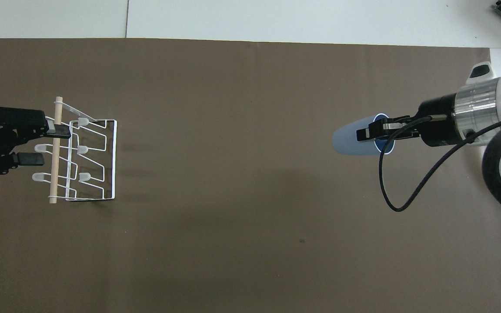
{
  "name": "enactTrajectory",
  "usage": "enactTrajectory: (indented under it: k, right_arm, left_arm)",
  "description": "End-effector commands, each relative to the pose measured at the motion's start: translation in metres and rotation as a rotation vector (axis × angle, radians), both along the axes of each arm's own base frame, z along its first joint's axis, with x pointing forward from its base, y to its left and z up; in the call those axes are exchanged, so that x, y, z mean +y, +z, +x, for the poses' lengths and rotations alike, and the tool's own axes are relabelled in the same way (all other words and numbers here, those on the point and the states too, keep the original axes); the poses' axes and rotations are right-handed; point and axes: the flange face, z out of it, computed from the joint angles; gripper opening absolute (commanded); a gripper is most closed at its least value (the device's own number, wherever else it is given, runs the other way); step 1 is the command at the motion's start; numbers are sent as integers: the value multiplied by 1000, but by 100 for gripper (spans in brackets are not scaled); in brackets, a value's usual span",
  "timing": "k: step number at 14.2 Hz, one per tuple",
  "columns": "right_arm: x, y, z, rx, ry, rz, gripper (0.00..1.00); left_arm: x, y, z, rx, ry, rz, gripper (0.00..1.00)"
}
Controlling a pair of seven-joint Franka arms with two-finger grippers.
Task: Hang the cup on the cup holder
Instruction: 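Lift the cup with the right gripper while the left gripper opens, then carry the cup toward the left gripper and hold it between fingers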
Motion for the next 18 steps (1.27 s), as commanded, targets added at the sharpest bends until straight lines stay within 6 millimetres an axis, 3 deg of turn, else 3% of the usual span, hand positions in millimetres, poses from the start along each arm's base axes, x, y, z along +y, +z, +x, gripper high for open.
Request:
enactTrajectory:
  k: [1, 5, 7, 10, 13, 15, 18]
  right_arm:
    - [28, 14, -4, -23, -47, 58, 0]
    - [111, 28, -22, -38, -183, 97, 0]
    - [139, 33, -31, -51, -247, 127, 0]
    - [155, 38, -35, -73, -298, 159, 0]
    - [176, 43, -44, -101, -323, 191, 0]
    - [189, 45, -51, -111, -328, 207, 0]
    - [199, 45, -57, -110, -311, 210, 0]
  left_arm:
    - [-4, -15, -9, 72, 101, -138, 100]
    - [-10, -47, -14, 220, 189, -292, 100]
    - [-12, -57, -15, 269, 224, -376, 100]
    - [-17, -77, -14, 321, 265, -472, 100]
    - [-48, -87, -13, 358, 282, -507, 100]
    - [-65, -85, -11, 352, 313, -543, 100]
    - [-72, -85, -11, 355, 314, -557, 100]
